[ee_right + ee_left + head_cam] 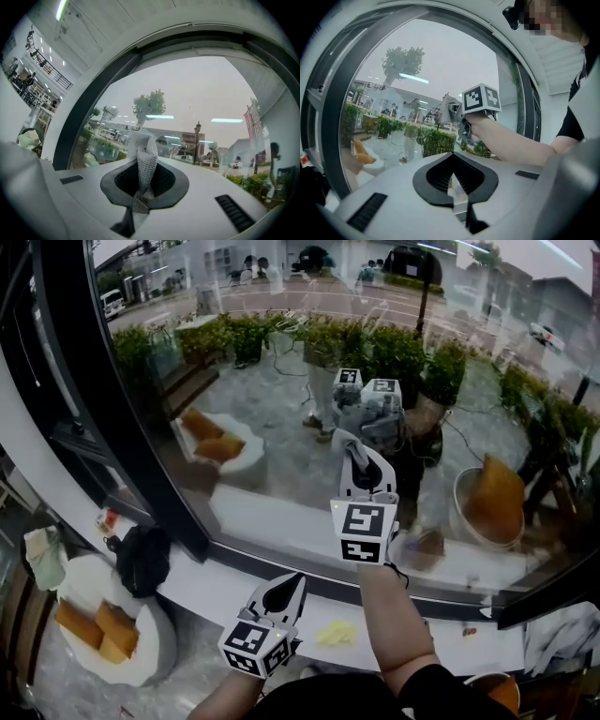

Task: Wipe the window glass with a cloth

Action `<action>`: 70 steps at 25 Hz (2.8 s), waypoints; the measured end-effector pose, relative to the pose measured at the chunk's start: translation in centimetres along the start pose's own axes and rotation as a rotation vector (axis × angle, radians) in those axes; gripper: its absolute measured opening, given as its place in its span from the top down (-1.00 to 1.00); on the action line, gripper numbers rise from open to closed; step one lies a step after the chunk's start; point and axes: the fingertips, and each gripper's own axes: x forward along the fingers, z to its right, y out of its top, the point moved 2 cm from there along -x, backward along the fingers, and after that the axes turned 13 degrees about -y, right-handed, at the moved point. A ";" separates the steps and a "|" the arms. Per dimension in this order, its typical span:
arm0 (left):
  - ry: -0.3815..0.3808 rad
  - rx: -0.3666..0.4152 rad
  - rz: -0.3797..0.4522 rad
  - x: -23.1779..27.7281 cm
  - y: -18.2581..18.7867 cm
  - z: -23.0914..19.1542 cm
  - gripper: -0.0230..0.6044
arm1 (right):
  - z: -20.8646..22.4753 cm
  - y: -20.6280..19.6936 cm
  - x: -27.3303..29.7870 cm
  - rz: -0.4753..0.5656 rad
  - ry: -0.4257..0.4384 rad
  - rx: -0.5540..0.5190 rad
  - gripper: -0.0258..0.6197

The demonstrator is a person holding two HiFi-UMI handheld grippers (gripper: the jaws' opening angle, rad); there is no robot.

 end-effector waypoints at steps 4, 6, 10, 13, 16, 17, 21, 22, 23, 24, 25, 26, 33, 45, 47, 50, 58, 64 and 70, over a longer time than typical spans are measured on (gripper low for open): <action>-0.002 0.001 -0.003 -0.1 0.0 0.0 0.90 | -0.1 0.1 0.0 -0.004 0.010 0.007 0.80; -0.003 0.000 -0.003 -0.1 -0.1 0.1 0.90 | -0.2 0.1 0.1 -0.009 0.018 0.012 0.80; -0.010 0.000 -0.001 -0.3 -0.2 0.2 0.90 | -0.5 0.2 0.0 -0.023 0.045 0.026 0.79; -0.017 0.002 -0.001 -0.3 -0.2 0.4 0.90 | -1.1 0.3 -0.4 -0.030 0.076 0.054 0.79; -0.026 0.000 0.000 -0.2 -0.3 0.6 0.90 | -2.1 0.0 -1.4 -0.045 0.142 0.115 0.79; -0.029 -0.002 0.000 -0.2 -0.3 0.7 0.90 | -2.5 0.0 -1.7 -0.050 0.165 0.138 0.79; -0.049 -0.005 -0.002 0.4 -0.6 1.4 0.90 | -2.8 0.2 -2.7 -0.056 0.211 0.192 0.79; -0.055 -0.005 -0.002 0.6 -0.7 1.6 0.90 | -2.7 0.4 -2.9 -0.053 0.215 0.194 0.79; -0.061 -0.005 -0.003 0.8 -0.7 1.8 0.90 | -2.6 0.6 -3.0 -0.048 0.217 0.193 0.79; -0.067 -0.005 -0.003 1.0 -0.7 1.9 0.90 | -2.4 1.0 -3.1 -0.041 0.215 0.189 0.79; -0.075 -0.005 -0.003 1.1 -0.6 2.0 0.90 | -2.1 1.3 -3.2 -0.033 0.211 0.184 0.79; -0.083 -0.004 -0.002 1.3 -0.5 2.1 0.90 | -1.8 1.7 -3.2 -0.025 0.204 0.179 0.79; -0.173 0.013 -0.005 4.3 0.5 3.8 0.90 | 2.4 3.2 -2.5 0.000 0.118 0.144 0.80; -0.247 0.089 -0.014 7.5 1.7 4.0 0.90 | 9.8 4.0 -1.5 -0.008 -0.060 0.076 0.79; -0.246 0.082 -0.004 7.6 2.2 3.8 0.90 | 10.7 3.7 -1.4 -0.019 -0.075 0.063 0.79; -0.255 0.071 -0.001 8.1 2.0 4.4 0.90 | 11.6 3.4 -1.7 -0.019 -0.086 0.035 0.79; -0.296 0.043 -0.020 9.7 0.9 6.1 0.90 | 14.3 3.1 -2.7 -0.026 -0.111 0.004 0.79; -0.336 0.061 -0.046 11.5 0.1 8.2 0.90 | 18.6 2.0 -3.9 -0.033 -0.168 0.008 0.79; -0.370 0.058 -0.054 14.5 -0.5 12.8 0.90 | 24.6 0.8 -5.8 -0.042 -0.206 0.008 0.79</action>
